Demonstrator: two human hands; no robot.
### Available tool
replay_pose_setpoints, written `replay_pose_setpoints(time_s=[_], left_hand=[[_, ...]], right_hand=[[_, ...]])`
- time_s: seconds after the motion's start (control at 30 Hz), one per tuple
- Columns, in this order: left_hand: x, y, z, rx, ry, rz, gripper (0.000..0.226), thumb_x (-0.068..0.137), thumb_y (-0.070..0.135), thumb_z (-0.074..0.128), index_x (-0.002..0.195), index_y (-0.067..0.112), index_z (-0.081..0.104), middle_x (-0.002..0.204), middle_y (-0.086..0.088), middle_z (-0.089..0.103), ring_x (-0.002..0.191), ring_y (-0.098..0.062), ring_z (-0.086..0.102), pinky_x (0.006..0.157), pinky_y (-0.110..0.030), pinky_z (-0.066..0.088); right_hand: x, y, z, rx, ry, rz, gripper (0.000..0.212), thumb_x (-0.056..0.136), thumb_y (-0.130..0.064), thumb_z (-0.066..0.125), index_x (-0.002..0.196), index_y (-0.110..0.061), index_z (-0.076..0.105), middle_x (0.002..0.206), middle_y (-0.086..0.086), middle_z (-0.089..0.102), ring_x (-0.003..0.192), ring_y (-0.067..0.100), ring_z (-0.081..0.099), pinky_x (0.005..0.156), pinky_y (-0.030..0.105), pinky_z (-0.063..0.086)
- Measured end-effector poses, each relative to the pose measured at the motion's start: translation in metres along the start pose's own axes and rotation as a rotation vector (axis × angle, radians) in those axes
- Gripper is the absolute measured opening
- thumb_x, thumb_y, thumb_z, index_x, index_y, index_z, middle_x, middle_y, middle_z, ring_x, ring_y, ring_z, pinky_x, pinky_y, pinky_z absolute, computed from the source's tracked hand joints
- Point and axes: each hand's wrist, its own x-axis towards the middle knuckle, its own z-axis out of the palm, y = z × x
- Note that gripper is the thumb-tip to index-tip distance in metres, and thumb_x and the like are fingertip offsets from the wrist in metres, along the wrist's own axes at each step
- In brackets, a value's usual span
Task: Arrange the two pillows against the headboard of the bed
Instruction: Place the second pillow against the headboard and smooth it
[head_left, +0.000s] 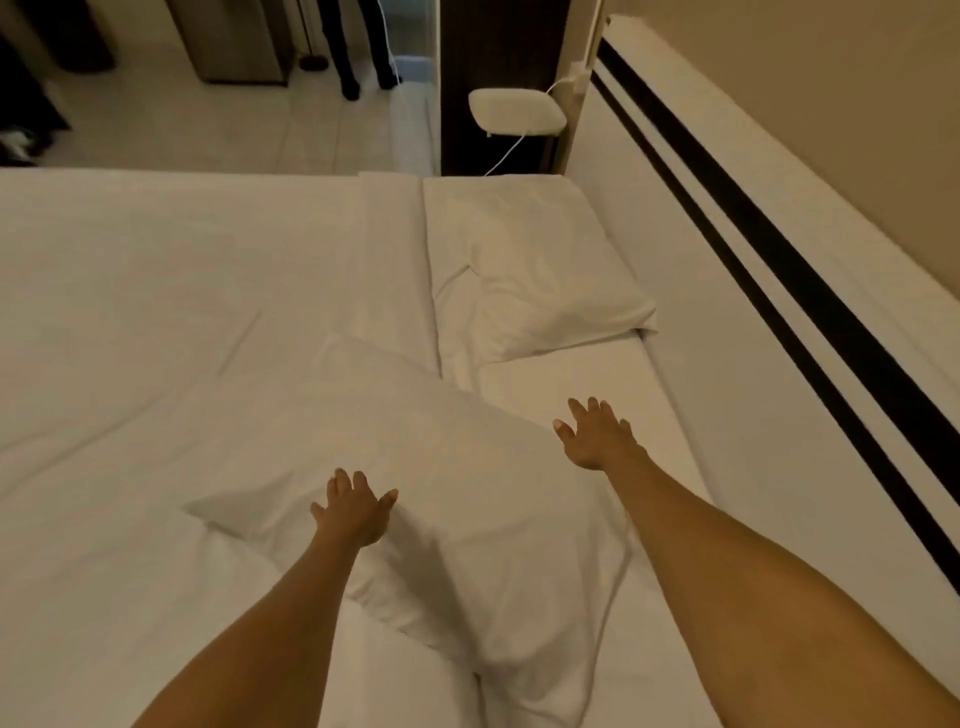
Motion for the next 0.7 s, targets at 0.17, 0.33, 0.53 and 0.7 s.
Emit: replay_pose_setpoints(time_s=[0.17, 0.33, 0.53, 0.7], left_hand=[[0.027, -0.019, 0.051, -0.178, 0.020, -0.232, 0.073, 0.098, 0.053, 0.031, 0.153, 0.007, 0.014, 0.163, -0.014, 0.002, 0.151, -0.028, 0.006, 0.118, -0.053, 0.015], [0.054, -0.025, 0.088, -0.581, 0.063, -0.478, 0.081, 0.097, 0.051, 0.038, 0.152, 0.000, 0.010, 0.161, -0.022, 0.007, 0.148, -0.036, 0.012, 0.118, -0.051, 0.018], [0.093, -0.047, 0.113, -1.008, 0.185, -0.701, 0.098, 0.090, 0.061, 0.044, 0.153, 0.002, -0.002, 0.161, -0.022, 0.004, 0.147, -0.041, 0.014, 0.119, -0.051, 0.020], [0.123, -0.094, 0.118, -1.334, 0.243, -0.801, 0.124, 0.068, 0.067, 0.068, 0.154, 0.004, 0.004, 0.159, -0.016, 0.021, 0.144, -0.037, 0.027, 0.117, -0.048, 0.029]], right_hand=[[0.073, -0.023, 0.037, -0.056, -0.050, -0.099, 0.063, 0.103, -0.048, 0.019, 0.156, -0.017, 0.009, 0.164, 0.013, 0.004, 0.152, 0.030, 0.002, 0.120, 0.050, 0.011], [0.130, -0.053, 0.066, -0.072, -0.091, -0.199, 0.065, 0.102, -0.050, 0.024, 0.156, -0.017, 0.011, 0.164, 0.013, 0.008, 0.152, 0.031, 0.006, 0.119, 0.050, 0.013], [0.197, -0.071, 0.101, 0.067, -0.242, -0.220, 0.083, 0.092, -0.065, 0.035, 0.156, -0.019, 0.010, 0.163, 0.009, 0.017, 0.149, 0.030, 0.019, 0.119, 0.049, 0.021], [0.230, -0.070, 0.123, 0.274, -0.298, -0.198, 0.106, 0.073, -0.078, 0.055, 0.156, -0.025, 0.015, 0.160, 0.004, 0.027, 0.145, 0.028, 0.032, 0.117, 0.045, 0.028]])
